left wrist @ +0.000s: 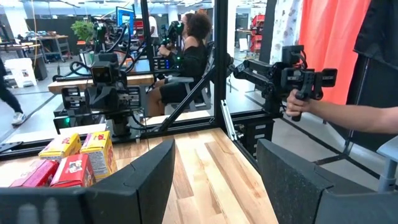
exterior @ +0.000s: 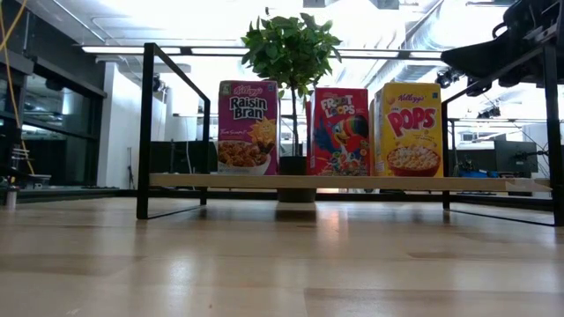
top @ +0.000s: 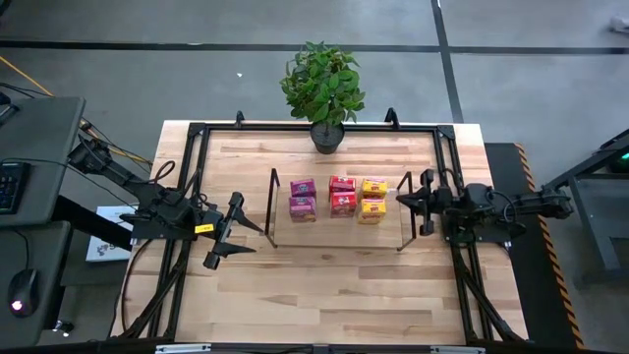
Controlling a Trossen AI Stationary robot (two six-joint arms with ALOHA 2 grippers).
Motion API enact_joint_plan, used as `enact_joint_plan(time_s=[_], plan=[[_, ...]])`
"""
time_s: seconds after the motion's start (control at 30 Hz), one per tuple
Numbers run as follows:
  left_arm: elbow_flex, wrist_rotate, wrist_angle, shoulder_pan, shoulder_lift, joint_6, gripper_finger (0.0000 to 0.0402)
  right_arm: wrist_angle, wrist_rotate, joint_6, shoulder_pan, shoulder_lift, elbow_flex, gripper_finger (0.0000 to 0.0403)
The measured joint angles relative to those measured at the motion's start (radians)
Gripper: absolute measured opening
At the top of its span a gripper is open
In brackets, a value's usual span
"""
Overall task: Stack cereal on shelf
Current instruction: Return to Home Position
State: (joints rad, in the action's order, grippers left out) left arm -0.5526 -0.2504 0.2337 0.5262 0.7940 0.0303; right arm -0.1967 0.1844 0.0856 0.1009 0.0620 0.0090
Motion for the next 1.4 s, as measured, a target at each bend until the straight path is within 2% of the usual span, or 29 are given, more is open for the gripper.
enact_joint_plan(time_s=[0.63, 0.77, 0.9, 1.03, 1.17, 1.27, 1.4], plan=[[0.0, -0.002, -0.019, 0.0, 0.0, -0.008, 0.0218, 0.019, 0.0, -0.007, 0.0, 0.0, 0.0, 0.0], [-0.004, -0.078, -0.053, 0.0, -0.024, -0.021, 0.0218, 0.019, 0.0, -0.007, 0.0, 0.0, 0.0, 0.0], [-0.011, -0.163, -0.073, -0.019, -0.103, 0.128, 0.0218, 0.02, 0.0, -0.007, 0.0, 0.0, 0.0, 0.0], [0.004, -0.157, -0.051, -0.133, -0.165, 0.213, 0.0207, 0.02, 0.0, -0.007, 0.0, 0.0, 0.0, 0.0], [0.069, -0.014, 0.018, -0.321, -0.211, 0.206, 0.0169, 0.021, 0.0, -0.007, 0.0, 0.0, 0.0, 0.0], [0.141, 0.099, 0.066, -0.459, -0.238, 0.162, 0.0118, 0.02, 0.0, -0.007, 0.0, 0.0, -0.001, 0.0], [0.254, 0.214, 0.136, -0.604, -0.28, 0.088, 0.0025, 0.021, 0.0, -0.007, 0.0, 0.0, -0.001, 0.0]])
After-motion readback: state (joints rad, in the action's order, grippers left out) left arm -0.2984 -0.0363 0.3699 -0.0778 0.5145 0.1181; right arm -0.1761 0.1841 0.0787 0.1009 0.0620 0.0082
